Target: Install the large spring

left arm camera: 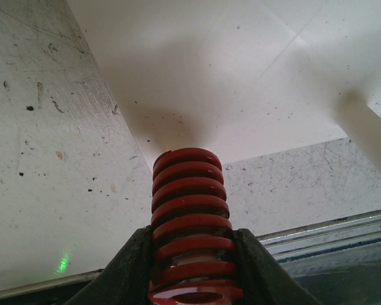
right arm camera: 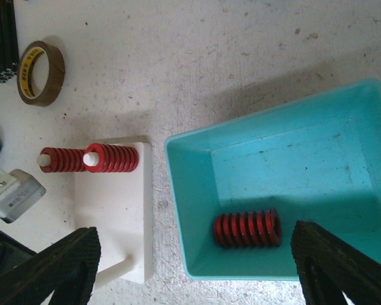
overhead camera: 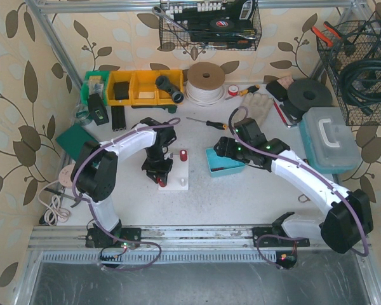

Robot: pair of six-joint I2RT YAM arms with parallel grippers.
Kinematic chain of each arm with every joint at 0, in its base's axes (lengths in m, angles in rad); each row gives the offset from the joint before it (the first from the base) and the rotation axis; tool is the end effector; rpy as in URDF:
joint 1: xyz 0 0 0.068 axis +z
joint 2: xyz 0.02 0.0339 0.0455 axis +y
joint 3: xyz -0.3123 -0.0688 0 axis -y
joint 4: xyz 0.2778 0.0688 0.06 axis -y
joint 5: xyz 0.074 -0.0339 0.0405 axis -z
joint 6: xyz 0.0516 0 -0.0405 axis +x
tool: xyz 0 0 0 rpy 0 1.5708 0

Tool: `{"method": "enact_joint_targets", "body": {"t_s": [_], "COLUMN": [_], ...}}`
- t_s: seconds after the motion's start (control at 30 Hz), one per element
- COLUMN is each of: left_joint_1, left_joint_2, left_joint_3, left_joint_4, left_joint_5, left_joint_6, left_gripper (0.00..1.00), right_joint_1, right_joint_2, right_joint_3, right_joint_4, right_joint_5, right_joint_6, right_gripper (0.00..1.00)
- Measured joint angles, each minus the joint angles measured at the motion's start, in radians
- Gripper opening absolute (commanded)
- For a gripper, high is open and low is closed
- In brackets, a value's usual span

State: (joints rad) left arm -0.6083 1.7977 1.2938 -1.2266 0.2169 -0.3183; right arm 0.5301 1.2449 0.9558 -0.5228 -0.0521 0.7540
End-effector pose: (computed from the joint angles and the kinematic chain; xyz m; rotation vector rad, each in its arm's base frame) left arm 0.2749 -0.2050 0.2134 -0.3936 -2.8703 0.1786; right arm 0.2486 0.1488 0.2966 0.2522 2.4744 0.6458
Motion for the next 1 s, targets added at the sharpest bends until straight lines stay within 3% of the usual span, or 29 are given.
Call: {"method": "enact_joint_targets", "body": {"t_s": [0.17,0.23,0.43,0.53,0.8,1.0], "left_joint_1": [0.000,0.000,0.000,0.000,0.000,0.000], "left_joint_2": [0.016,0.020,0.021,0.021,-0.019,-0.208], "left_joint_3": [0.000,0.000,0.001,0.019,0.068,0.004], "left_joint_4": [0.005,0.006,0.008,0.007,0.019,0.148], "left_joint_5": [-0.001,-0.002,-0.008,-0.018,-0.032,-0.041], "left_joint_6": [0.000,0.000,-0.003,-0.002,-0.004,-0.048], "left_gripper": [0.02,0.12,0.56,0.66,0.73,0.74], "right_joint_1": [0.000,0.000,0.000,0.000,0.000,0.000], "right_joint_2": [0.017,0.021,0.061,0.080,0.109,0.172], "right_joint_3": [0.008,0.014,0.062,0.080,0.101,0.161], "right_joint_4": [-0.028,-0.038,-0.089,-0.111,-0.172,-0.230], "right_joint_5": [0.000,0.000,-0.005,-0.008,-0.011,-0.011], "right_joint_6": [-0.027,-0.041,-0.093,-0.116,-0.163,-0.229], "right_gripper": [0.81,0.81,0.82,0.82,0.80,0.77]}}
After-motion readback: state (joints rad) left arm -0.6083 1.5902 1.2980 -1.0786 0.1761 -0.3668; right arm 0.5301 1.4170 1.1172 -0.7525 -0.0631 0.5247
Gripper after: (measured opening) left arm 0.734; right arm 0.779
